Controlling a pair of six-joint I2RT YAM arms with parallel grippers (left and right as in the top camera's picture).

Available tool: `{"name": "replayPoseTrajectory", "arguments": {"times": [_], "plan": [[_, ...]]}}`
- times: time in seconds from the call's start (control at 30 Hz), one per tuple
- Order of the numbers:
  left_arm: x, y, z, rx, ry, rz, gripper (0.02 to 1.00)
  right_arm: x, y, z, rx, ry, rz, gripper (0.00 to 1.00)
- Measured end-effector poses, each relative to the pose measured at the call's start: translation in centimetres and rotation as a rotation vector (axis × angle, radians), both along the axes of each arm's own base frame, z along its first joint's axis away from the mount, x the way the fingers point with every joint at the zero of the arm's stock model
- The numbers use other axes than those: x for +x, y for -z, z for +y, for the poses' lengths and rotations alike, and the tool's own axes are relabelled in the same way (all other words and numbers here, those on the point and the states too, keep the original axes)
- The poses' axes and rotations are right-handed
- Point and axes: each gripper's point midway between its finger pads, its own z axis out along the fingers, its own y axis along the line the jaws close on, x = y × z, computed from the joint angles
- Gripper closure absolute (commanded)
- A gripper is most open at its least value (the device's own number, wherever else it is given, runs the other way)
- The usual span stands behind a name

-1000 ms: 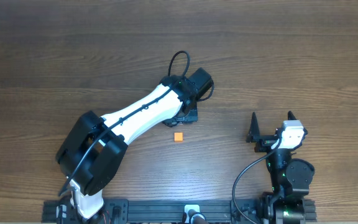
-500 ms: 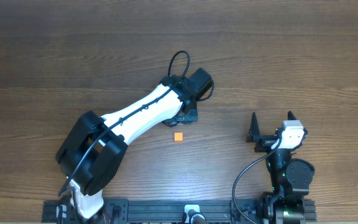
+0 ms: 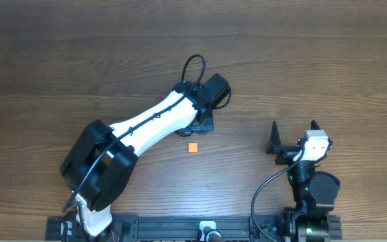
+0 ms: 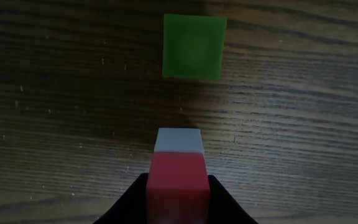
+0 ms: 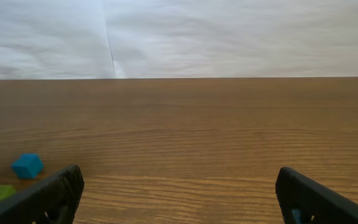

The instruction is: Stack Cubes

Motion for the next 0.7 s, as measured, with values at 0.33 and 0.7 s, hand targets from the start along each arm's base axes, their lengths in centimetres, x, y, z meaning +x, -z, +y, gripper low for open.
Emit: {"name": "replayPoseTrajectory", "arguments": {"times": [0.33, 0.7], "plan": [[0.05, -0.01, 0.05, 0.003, 0.000, -0.003, 0.728, 0.00, 0.00, 0.00, 0.000, 0.000, 0.000, 0.007], [0.08, -0.01, 0.10, 0.006, 0.001, -0.005, 0.483, 0.00, 0.00, 0.00, 0.000, 0.000, 0.000, 0.007]]}}
